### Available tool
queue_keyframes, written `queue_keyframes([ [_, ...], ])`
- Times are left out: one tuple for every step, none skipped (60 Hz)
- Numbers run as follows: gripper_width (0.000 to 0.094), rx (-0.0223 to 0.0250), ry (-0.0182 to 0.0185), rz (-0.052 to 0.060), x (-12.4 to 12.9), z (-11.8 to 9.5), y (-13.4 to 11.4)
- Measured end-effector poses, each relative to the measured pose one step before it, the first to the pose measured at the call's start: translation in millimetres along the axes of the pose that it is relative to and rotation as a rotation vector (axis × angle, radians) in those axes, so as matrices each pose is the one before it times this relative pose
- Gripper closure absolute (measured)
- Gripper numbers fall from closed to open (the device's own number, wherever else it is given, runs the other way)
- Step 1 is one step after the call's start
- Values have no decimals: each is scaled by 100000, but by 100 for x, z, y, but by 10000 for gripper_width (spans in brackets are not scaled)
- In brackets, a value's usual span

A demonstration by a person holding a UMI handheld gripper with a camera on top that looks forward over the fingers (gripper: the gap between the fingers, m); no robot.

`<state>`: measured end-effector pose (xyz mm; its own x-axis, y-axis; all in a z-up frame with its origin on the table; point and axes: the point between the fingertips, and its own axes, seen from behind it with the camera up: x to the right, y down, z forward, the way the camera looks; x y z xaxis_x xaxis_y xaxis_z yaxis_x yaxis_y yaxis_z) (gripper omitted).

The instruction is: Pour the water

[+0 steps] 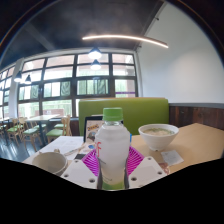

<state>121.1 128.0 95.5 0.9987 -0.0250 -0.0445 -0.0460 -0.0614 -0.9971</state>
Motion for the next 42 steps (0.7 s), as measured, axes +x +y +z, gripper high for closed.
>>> queue_keyframes([
  [641, -884, -161, -150, -111, 75, 300],
  [641, -1119, 197, -350, -15, 123, 366],
  [609, -1655, 663, -432, 132, 167, 559],
  [626, -943, -535, -1581, 2006, 1806, 293],
  [632, 3547, 66, -22, -1631, -1320, -276],
  [632, 21, 264, -1299, -80, -168, 178],
  [635, -1464, 15, -702, -81, -214, 195],
  [637, -117, 117, -124, -98, -74, -184],
  [638, -355, 493, -223, -1, -84, -66],
  [639, -66, 428, -277, 11, -69, -38],
  [639, 422, 52, -618, 251, 4, -844],
  [638, -37, 147, -93, -89, -82, 246],
  [638, 370, 187, 228, -548, 21, 414],
  [638, -202, 198, 569, 13, -2, 107],
  [636, -4, 95, 621, 60, 20, -22],
  [637, 41, -61, 266, -37, -45, -9],
  [636, 65, -107, -58, -24, -5, -4],
  [637, 23, -102, -135, 15, 14, -11],
  [637, -266, 90, 126, -225, -187, -319],
  [633, -60, 39, 33, -32, -24, 106],
  [633, 90, 51, 35, -14, -5, 35],
  [633, 61, 38, -9, -45, 5, 47],
  [613, 5, 78, 31, -44, 23, 82],
  [607, 140, 164, 171, -52, -20, 36],
  [588, 72, 169, 150, -49, 1, 67],
  [571, 183, 350, 167, 50, -21, 11],
  [555, 157, 380, 173, 31, -22, 10],
  [529, -41, 168, 73, -26, -29, 7],
  [502, 55, 72, -52, -9, -38, -22],
  [477, -42, -91, -126, -69, -65, -56],
  [457, -310, -477, -138, 282, -288, -408],
  [439, -870, -511, -83, -110, 5, 164],
  [398, -1330, 46, 168, 14, 1, 231],
  [345, -2058, -39, -241, 41, -37, 376],
  [290, -1913, -122, -426, 36, -104, 289],
  [225, -1534, -357, -292, 7, -220, 184],
  [150, -1202, -319, -149, -62, -351, 73],
  [86, -227, -256, 17, -130, 295, 30],
  [78, -119, -405, -38, -107, -912, -75],
  [90, 524, 424, 6, 125, -774, -245],
  [107, 682, 688, 264, 130, -487, -313],
  [114, 814, 612, 344, 97, -497, -327],
])
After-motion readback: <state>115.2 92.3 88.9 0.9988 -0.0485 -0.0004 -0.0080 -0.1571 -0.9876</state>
